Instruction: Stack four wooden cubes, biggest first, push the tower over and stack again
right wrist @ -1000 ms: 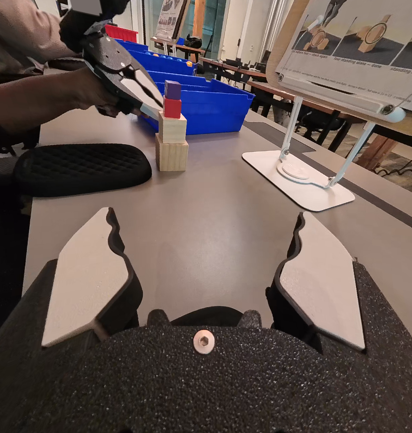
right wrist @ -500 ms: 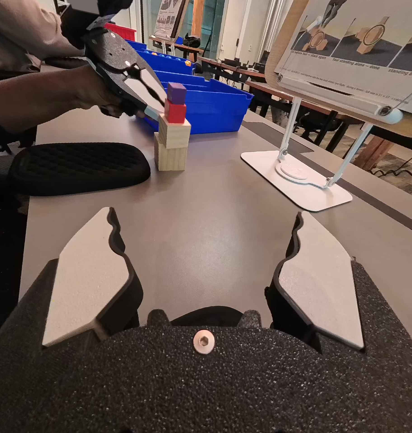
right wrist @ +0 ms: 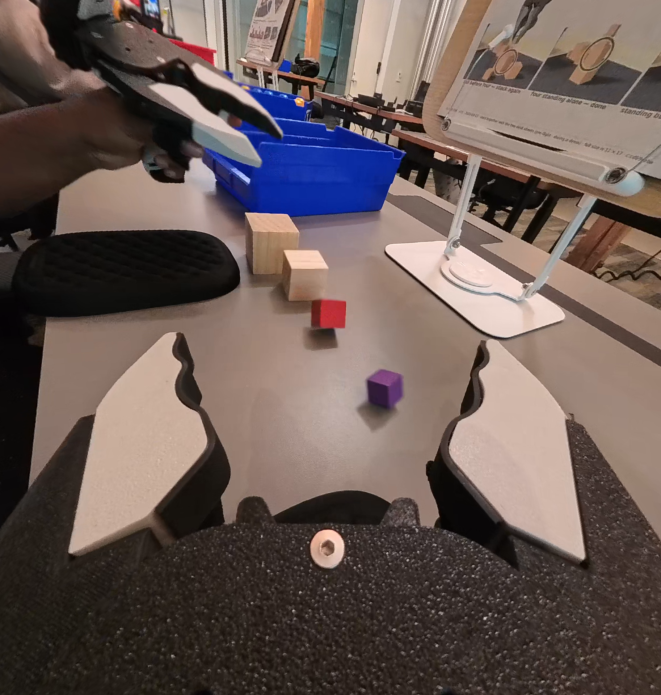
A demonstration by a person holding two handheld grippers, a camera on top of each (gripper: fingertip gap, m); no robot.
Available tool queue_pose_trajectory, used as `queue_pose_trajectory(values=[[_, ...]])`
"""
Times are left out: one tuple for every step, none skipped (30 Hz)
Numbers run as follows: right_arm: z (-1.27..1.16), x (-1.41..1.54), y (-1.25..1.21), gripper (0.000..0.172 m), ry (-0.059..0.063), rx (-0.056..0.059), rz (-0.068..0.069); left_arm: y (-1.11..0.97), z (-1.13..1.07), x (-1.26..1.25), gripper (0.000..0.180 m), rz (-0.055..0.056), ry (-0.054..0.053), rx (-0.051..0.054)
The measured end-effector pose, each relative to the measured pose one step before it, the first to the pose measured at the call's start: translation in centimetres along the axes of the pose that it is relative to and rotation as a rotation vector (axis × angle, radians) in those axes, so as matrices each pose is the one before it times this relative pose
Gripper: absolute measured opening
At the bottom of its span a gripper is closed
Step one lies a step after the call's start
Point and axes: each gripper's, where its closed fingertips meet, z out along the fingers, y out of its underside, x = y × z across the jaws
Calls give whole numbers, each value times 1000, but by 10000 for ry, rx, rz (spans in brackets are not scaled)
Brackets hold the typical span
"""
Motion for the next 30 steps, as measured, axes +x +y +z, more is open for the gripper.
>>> queue_pose_trajectory(values=[[-5,-10,1,136,-3,-1,-4,-654,-349,152,85,-18,-141,457],[11,2,13,136,8,-7,-13,-690,-323,247,109,25,-113,461],[10,1,1,136,21,-8,-17,-579,-313,298,129,6,-97,380],[12,2,11,136,9,-5,-13,-382,-277,343,143,-90,-58,235],[5,5,6,136,7,-6,-1,-151,-268,482,146,-202,74,59],[2,17,4,136,11,-2,8,-47,-222,503,146,-278,144,2],[-11,13,-1,136,5,5,15,-131,-168,545,146,-303,208,68],[-11,5,-5,135,-5,1,22,-288,-134,676,146,-253,330,219],[-2,11,14,135,-2,-7,25,-435,-123,857,146,-175,449,366],[-3,17,15,135,1,-8,21,-422,-128,895,146,-111,471,402],[0,10,2,135,-4,2,10,-198,-113,949,143,-66,523,266],[-5,0,-18,135,-2,8,5,107,-53,869,144,-93,480,58],[-19,3,-9,135,-2,12,8,276,-24,978,143,-1,551,-21],[-11,5,-14,135,-6,16,11,338,-15,1074,142,65,598,-26],[-16,12,-24,135,-8,19,17,329,-7,839,143,11,414,4],[-16,11,-13,135,-5,17,22,327,-7,932,142,60,464,42],[-26,27,-21,135,3,18,21,354,-10,792,140,37,348,60],[-12,18,-14,135,6,16,14,387,3,603,138,1,245,38],[-16,4,-8,135,5,8,0,344,-24,736,133,7,355,74],[4,7,0,135,14,-2,-2,323,19,451,132,-65,191,50],[4,14,3,136,7,-11,2,268,39,504,130,-29,254,38],[21,-7,21,136,-8,-20,6,189,-4,354,125,94,158,20],[26,16,36,136,-5,-30,17,78,-19,94,125,110,10,14],[31,16,37,136,-6,-39,26,-30,-50,259,121,48,193,61],[61,27,52,136,-16,-60,42,47,-20,155,119,-44,186,36],[71,16,58,137,-35,-82,53,109,1,199,118,-42,230,3],[101,9,47,137,-42,-105,57,113,4,169,117,-31,186,-3],[122,4,37,138,-50,-147,53,82,18,209,117,1,190,-23],[197,65,36,137,-5,-216,70,83,31,198,117,25,149,-36],[286,110,50,135,28,-344,121,107,27,135,117,43,78,-42]])
